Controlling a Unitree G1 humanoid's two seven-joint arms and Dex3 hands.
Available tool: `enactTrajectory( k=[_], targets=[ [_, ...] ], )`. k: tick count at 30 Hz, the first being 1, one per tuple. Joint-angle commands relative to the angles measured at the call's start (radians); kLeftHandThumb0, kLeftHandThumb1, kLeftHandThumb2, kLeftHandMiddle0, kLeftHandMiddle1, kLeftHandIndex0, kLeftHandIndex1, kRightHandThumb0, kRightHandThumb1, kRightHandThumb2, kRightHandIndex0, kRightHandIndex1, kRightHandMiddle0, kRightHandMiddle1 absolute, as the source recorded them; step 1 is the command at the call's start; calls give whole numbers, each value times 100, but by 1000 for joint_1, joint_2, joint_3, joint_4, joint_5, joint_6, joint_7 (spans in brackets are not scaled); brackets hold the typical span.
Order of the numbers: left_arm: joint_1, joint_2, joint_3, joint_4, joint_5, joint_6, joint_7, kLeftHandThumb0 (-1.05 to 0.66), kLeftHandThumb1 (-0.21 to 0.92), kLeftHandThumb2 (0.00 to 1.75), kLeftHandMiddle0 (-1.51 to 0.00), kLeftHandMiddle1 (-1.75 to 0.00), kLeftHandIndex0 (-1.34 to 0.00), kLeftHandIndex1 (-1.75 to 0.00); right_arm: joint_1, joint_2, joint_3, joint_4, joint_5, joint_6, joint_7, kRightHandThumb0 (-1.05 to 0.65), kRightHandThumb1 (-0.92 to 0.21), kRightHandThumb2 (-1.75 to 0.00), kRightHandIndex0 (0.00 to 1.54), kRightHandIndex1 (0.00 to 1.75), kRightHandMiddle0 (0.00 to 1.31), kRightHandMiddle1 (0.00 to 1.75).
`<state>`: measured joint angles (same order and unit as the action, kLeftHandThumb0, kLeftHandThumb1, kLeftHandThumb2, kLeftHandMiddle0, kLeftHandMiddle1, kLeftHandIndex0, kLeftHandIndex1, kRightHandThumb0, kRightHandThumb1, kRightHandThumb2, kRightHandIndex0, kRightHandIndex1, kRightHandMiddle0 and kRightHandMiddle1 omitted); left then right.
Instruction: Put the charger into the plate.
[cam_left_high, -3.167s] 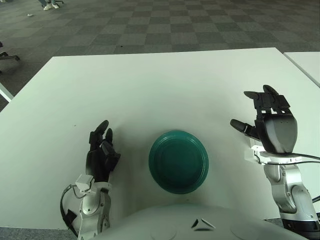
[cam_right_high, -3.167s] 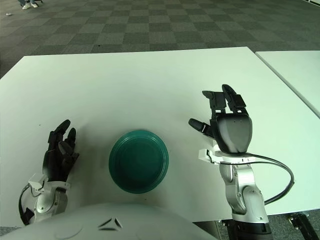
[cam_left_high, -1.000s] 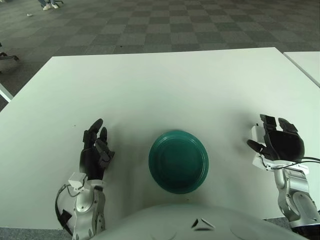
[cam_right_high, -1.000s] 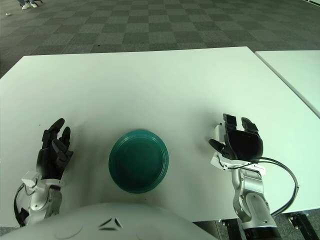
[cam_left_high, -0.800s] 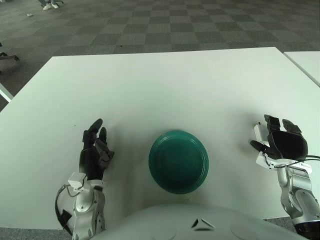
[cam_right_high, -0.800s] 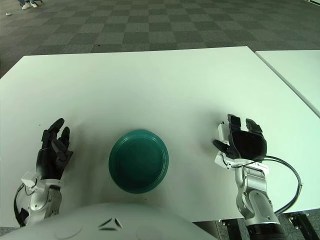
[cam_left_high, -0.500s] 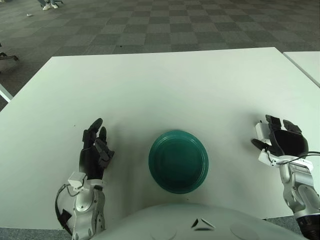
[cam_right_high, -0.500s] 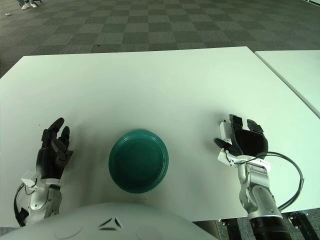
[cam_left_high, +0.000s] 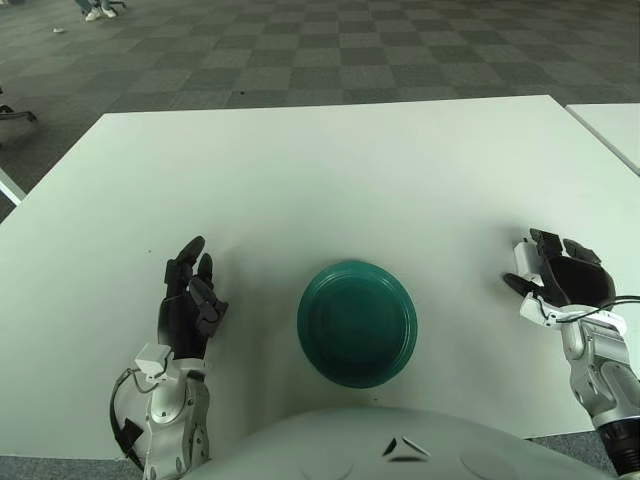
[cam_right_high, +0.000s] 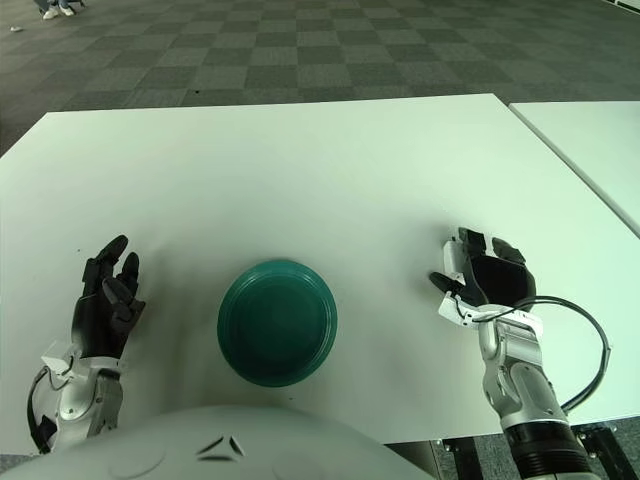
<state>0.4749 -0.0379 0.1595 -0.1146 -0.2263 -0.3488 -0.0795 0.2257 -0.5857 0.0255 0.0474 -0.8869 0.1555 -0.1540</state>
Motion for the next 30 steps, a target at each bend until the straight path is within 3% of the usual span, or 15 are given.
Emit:
enactTrajectory(
  k=[1, 5, 6, 8, 11, 13, 14, 16, 20, 30],
  targets=[
    [-4, 9, 8, -14, -8, 11, -8, -96, 92, 105, -26, 0, 0, -74, 26, -3, 39, 23, 26, -13, 56, -104, -92, -53, 30, 4, 0, 54],
    [-4, 9, 8, -15, -8, 12, -8, -96, 92, 105, -26, 0, 0, -74, 29, -11, 43, 21, 62, -48, 62, -100, -92, -48, 42, 12, 0, 68],
    [-4, 9, 9, -15, -8, 12, -9, -96, 92, 105, -26, 0, 0, -74, 30, -11, 43, 21, 70, -55, 61, -98, -92, -48, 43, 24, 0, 74],
    [-4, 8, 9, -16, -7, 13, -9, -96, 92, 105, -26, 0, 0, -74, 30, -12, 43, 21, 80, -62, 58, -94, -92, -49, 44, 71, 3, 111],
    [-8, 9, 9, -15, -7, 15, -7, -96, 92, 105, -26, 0, 0, -74, 30, -7, 38, 14, 90, -73, 37, -88, -92, -50, 45, 104, 8, 139],
    [-9, 9, 9, -15, -7, 17, -7, -96, 92, 105, -26, 0, 0, -74, 32, -2, 33, 11, 97, -85, 14, -79, -92, -50, 51, 134, 20, 160],
    [-9, 9, 10, -15, -7, 17, -7, -96, 92, 105, -26, 0, 0, -74, 37, 3, 29, 7, 103, -99, -10, -78, -92, -49, 52, 139, 22, 163],
    [-10, 10, 10, -16, -7, 18, -7, -96, 92, 105, -26, 0, 0, -74, 49, 11, 21, -3, 114, -131, -62, -57, -70, -80, 60, 160, 35, 170],
    [-12, 10, 11, -14, -7, 19, -7, -96, 92, 105, -26, 0, 0, -74, 59, 20, 13, -5, 125, -183, -149, -47, -52, -105, 79, 172, 46, 174],
    [-18, 9, 13, -9, -6, 20, -7, -96, 92, 105, -26, 0, 0, -74, 46, 56, -5, 19, 133, -276, -327, -44, -45, -114, 98, 175, 51, 175]
  ],
)
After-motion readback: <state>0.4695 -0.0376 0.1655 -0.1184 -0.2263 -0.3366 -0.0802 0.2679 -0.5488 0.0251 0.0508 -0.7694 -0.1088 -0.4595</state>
